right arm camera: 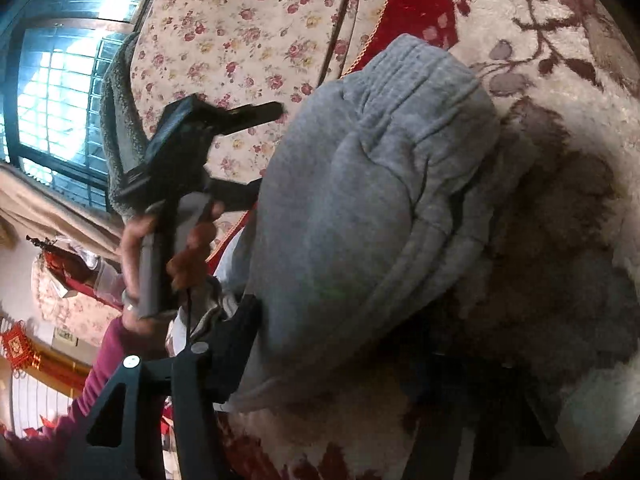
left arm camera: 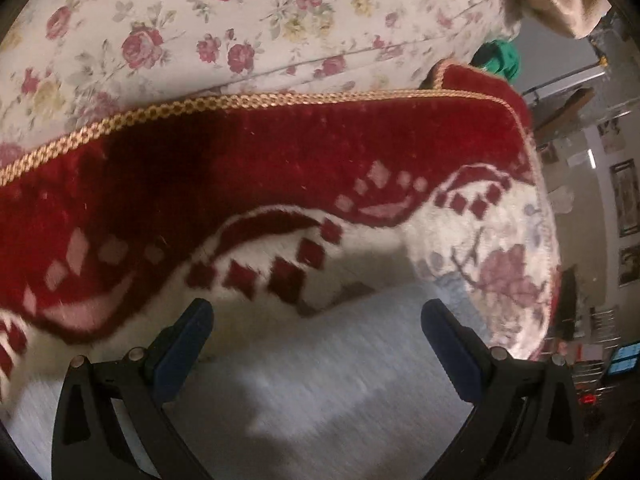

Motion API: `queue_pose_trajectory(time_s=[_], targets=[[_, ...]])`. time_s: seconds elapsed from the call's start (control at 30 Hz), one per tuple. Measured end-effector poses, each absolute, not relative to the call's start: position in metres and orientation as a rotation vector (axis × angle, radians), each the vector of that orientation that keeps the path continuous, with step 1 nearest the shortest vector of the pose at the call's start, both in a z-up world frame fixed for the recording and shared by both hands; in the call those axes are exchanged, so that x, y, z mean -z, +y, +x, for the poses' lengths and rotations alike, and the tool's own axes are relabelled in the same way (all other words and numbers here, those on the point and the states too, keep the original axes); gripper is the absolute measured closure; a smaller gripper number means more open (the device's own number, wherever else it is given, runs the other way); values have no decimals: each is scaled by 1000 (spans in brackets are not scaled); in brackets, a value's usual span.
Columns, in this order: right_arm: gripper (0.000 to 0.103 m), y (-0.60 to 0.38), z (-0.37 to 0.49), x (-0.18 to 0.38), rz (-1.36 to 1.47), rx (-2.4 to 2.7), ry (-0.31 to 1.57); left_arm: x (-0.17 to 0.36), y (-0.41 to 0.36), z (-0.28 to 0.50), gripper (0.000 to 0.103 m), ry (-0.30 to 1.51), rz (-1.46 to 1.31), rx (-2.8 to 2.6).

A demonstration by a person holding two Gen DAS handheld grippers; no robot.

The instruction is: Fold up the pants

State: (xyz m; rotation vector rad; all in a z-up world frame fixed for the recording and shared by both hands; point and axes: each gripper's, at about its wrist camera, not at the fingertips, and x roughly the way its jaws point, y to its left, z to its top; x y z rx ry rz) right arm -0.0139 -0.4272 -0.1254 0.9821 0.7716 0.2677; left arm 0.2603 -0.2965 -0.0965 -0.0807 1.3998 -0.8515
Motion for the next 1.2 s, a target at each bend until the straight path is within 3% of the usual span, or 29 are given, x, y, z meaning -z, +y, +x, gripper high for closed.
queue_pose_trajectory(time_s=[0.13, 0.27, 0.47, 0.6, 0.83, 0.87, 0.9, 0.93, 1.03, 1.1, 1.2], targets=[[38, -427, -15, 127, 969, -274, 776, 89, -309, 257, 0, 1457, 7, 1070], [39, -430, -17, 128, 985, -288, 764, 81, -317, 248, 0, 1423, 321, 1157], [36, -422, -16, 121, 898, -293, 754, 106, -321, 246, 0, 1499, 503, 1239], [36, -421, -15, 119, 867, -318, 741, 126, -322, 261, 0, 1570, 419, 1297], [38, -422, -3, 123, 921, -390, 680, 126, -319, 251, 0, 1528, 368, 1433], [42, -423, 0, 125, 939, -391, 675, 124, -322, 245, 0, 1512, 379, 1458], [51, -424, 2, 126, 943, -388, 673, 122, -326, 240, 9, 1497, 387, 1477], [54, -425, 2, 128, 954, -382, 668, 121, -329, 235, 19, 1478, 400, 1496], [63, -427, -1, 127, 956, -378, 663, 118, -332, 230, 26, 1456, 427, 1468], [67, -425, -3, 119, 939, -384, 642, 107, -327, 228, 40, 1423, 438, 1452], [70, -420, -6, 101, 893, -401, 603, 85, -321, 223, 47, 1380, 462, 1426]])
